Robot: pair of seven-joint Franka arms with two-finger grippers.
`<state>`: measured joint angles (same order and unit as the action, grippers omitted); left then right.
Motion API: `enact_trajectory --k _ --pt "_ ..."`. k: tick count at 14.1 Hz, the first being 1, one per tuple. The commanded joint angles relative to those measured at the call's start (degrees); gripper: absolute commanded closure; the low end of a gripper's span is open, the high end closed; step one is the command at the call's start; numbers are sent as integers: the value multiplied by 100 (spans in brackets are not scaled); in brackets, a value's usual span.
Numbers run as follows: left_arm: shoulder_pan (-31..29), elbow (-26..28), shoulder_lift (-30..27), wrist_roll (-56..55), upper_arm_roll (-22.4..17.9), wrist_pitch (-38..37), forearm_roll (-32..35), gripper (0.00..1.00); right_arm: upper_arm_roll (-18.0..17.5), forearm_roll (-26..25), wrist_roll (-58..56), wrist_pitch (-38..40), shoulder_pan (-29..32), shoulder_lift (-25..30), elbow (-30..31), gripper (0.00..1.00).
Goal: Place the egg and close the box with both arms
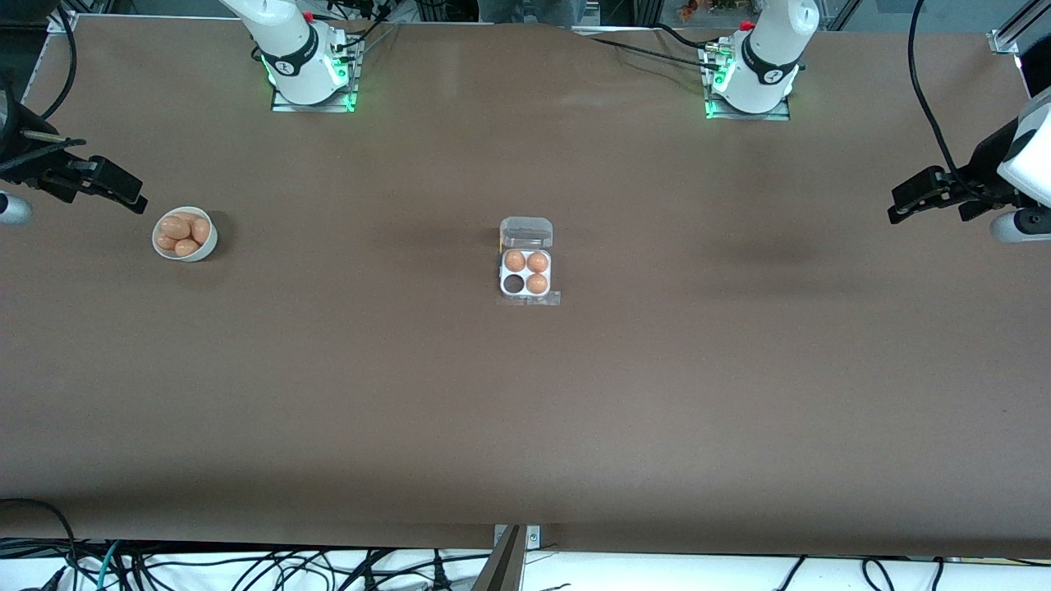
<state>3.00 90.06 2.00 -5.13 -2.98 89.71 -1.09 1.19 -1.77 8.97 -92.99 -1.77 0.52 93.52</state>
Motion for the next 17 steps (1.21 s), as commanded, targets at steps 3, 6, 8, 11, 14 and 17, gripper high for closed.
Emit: enact_trajectory --k 3,6,8,11,14,17 --pt "-45 -24 -7 144 17 -67 -84 0 -22 36 -62 79 27 -35 -115 0" --pt "-45 -24 -7 144 17 -67 -84 0 -22 36 -62 79 27 -35 -115 0" --pt "-37 -24 -7 144 17 -67 -84 0 -22 36 -62 79 27 -35 -115 0" --pt "-37 -24 -7 144 17 -67 -84 0 -5 27 -79 97 36 -52 -89 0" --pt "-37 -15 -7 144 17 -67 -84 0 109 -77 -753 158 106 -411 -88 0" --pt "-37 -15 -7 144 17 -67 -84 0 311 -228 -1072 447 211 -903 -71 0"
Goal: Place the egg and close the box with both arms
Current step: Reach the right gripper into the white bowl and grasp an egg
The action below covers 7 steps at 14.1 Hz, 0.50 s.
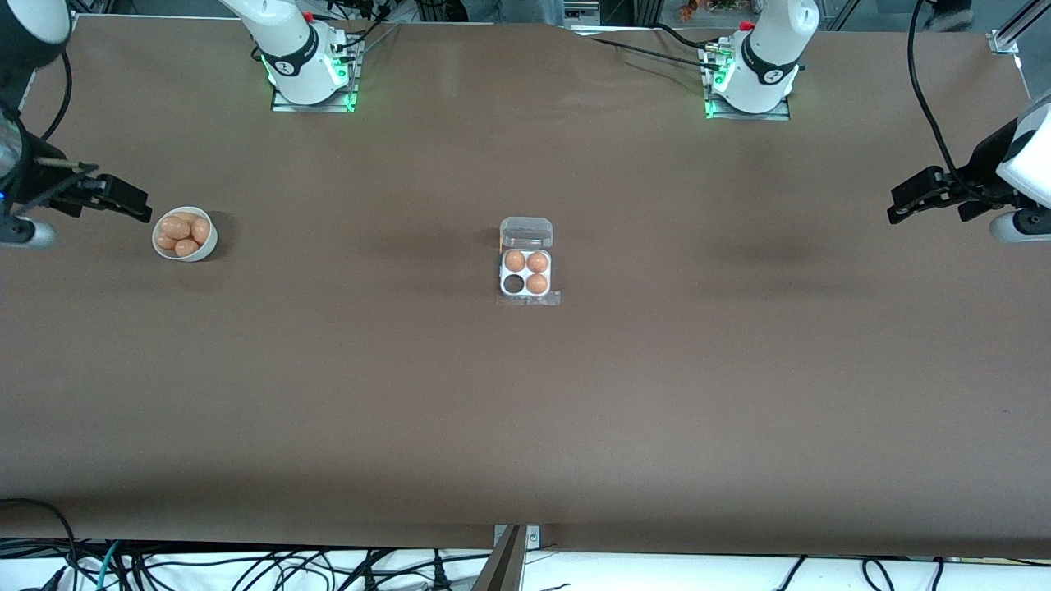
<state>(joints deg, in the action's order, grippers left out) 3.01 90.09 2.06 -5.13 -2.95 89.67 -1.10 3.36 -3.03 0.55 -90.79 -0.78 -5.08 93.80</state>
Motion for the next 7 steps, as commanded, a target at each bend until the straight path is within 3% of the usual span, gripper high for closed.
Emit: enact_trajectory --k 1,4,7 --pt "-38 -18 -13 144 14 -64 -84 0 243 -102 -248 246 131 -597 -3 0" --pt "-38 -18 -13 144 14 -72 -84 0 577 -102 -466 -164 149 -679 584 0" --pt "-38 -9 -13 144 14 -72 -84 0 1051 -102 -1265 -1419 149 -538 1681 0"
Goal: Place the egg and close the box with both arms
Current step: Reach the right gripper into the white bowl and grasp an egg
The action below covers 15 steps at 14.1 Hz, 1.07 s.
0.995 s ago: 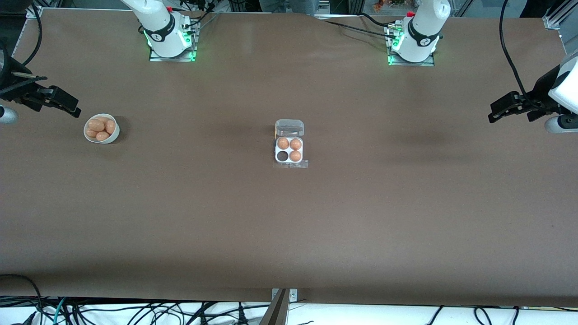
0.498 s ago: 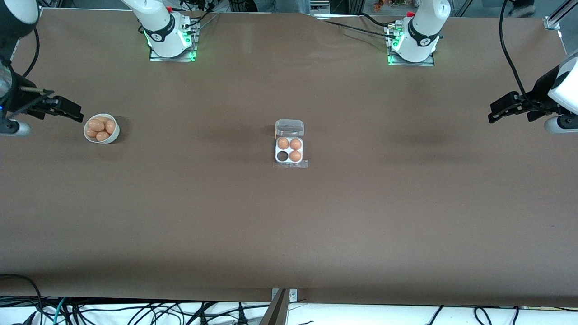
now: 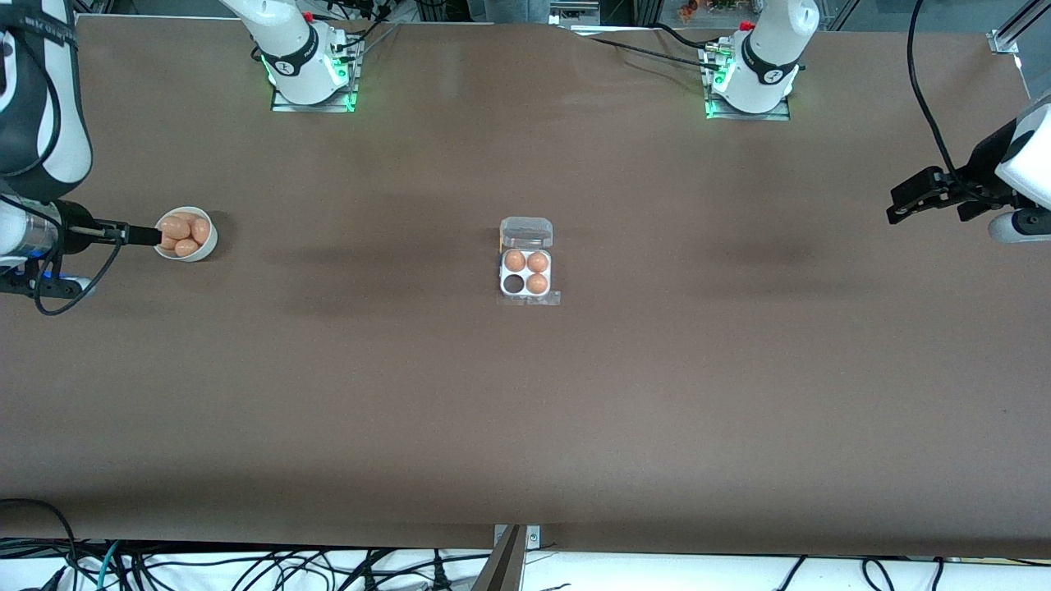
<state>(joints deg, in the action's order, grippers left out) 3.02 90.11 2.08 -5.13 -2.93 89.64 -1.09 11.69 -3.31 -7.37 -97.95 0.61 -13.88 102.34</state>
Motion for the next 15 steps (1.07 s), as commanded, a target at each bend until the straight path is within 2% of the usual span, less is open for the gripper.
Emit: enact_trajectory --k 1,4,7,11,15 --pt "-38 -11 -14 144 12 -69 -84 0 341 -73 -684 -1204 9 456 1258 0" --pt "-38 -11 -14 144 12 -69 -84 0 588 -73 -1116 -2558 9 667 2401 0" --pt "-38 -11 -14 144 12 -69 -84 0 712 -73 -1319 -3571 9 659 3132 0" --pt "-38 -11 -14 144 12 -69 -84 0 809 -73 -1363 -3933 9 571 3450 0" --pt "-38 -2 -14 144 12 -69 -84 0 984 -73 -1776 -3960 9 422 3442 0"
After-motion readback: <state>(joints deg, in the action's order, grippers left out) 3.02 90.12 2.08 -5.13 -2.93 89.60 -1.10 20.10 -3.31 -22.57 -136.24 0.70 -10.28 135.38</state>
